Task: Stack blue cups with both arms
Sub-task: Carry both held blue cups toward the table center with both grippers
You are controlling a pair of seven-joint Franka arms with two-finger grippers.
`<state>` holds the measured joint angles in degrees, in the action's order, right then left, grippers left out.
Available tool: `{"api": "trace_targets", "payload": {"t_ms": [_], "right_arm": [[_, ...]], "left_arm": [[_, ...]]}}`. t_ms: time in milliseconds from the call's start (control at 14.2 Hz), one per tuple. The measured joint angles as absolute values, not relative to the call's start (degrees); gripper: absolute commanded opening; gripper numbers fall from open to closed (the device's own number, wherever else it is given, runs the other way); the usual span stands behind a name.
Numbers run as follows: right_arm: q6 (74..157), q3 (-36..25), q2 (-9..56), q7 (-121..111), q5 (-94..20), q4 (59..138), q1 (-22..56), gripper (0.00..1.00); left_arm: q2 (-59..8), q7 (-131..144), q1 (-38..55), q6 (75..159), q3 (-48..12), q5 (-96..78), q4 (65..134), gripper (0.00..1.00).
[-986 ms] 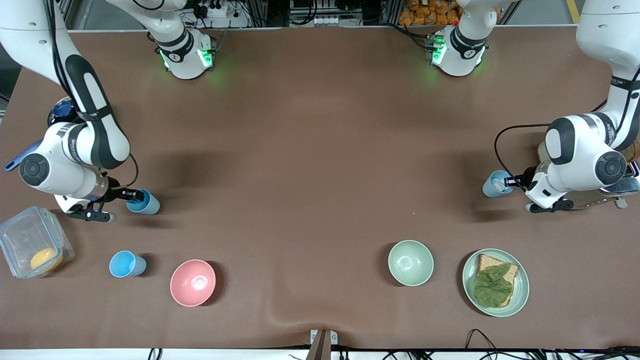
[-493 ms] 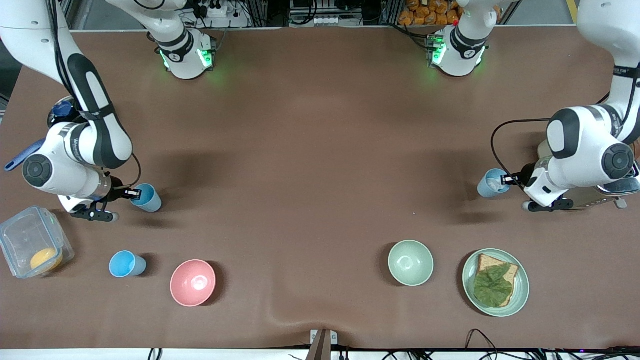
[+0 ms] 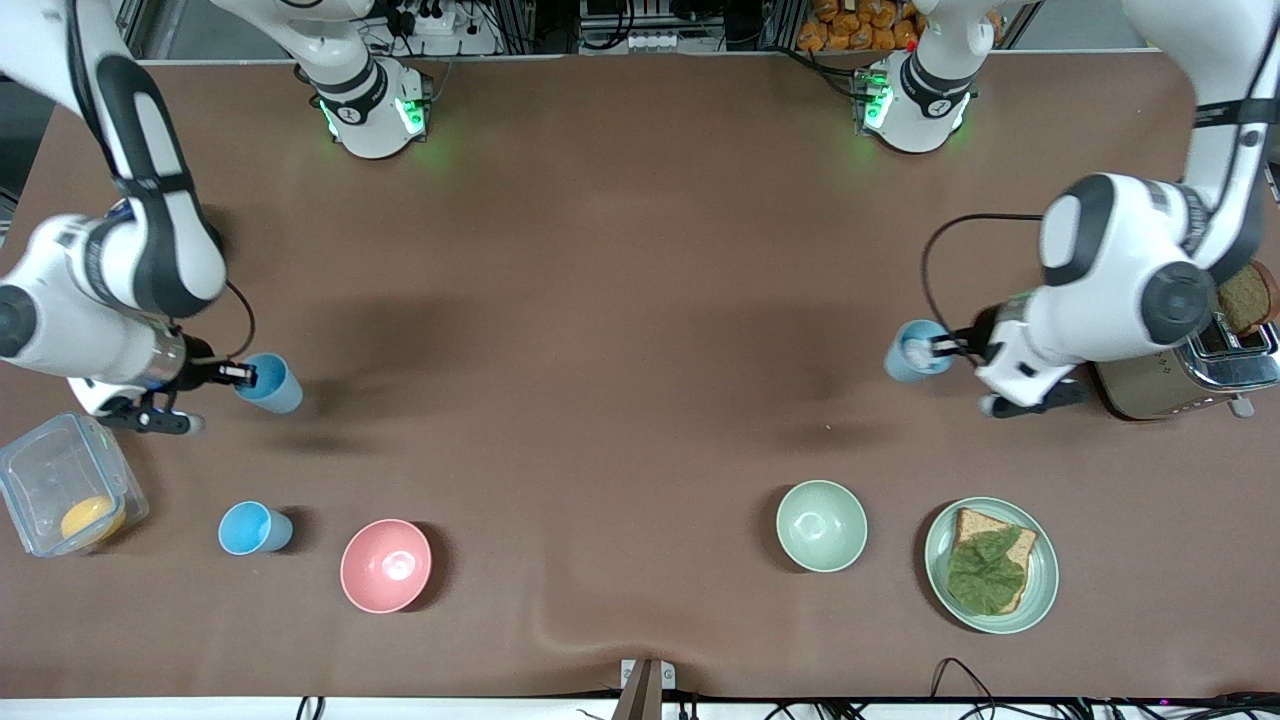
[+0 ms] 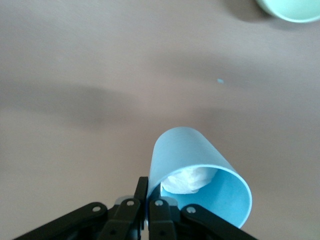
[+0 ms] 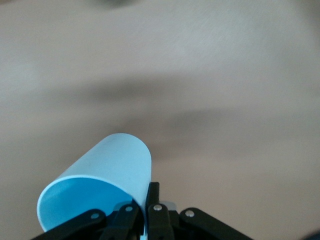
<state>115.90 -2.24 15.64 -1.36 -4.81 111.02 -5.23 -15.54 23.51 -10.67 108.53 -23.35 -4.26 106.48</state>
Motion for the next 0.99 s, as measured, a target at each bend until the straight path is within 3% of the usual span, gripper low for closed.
{"api": "trace_targets", "payload": {"t_ms": [211,423,704,986], "right_arm": [[99.96,-1.40,12.27,-1.30,-11.75,104.18,-4.71,0.00],[90.61,-1.14,11.39,-1.27,-13.23,96.61,-3.37,0.00],[88.81,-0.83,11.49,0.64,-15.12,93.45,2.47,0.00],[92.65,-0.66,12.73,9.38,-16.56,93.53,9.14,0.00]], "left_arm": [[-16.22,32.76,-9.84,108.67,-30.08,-4.29,106.51,0.00],[-18.20,42.66,-3.92,111.93,-31.88,-4.31,106.53,0.00],[-23.47,55.15,6.28,119.62,-32.01,-4.32,106.21,0.00],[-31.66,63.55,14.51,128.62,-31.79,-4.32,103.29,0.00]]}}
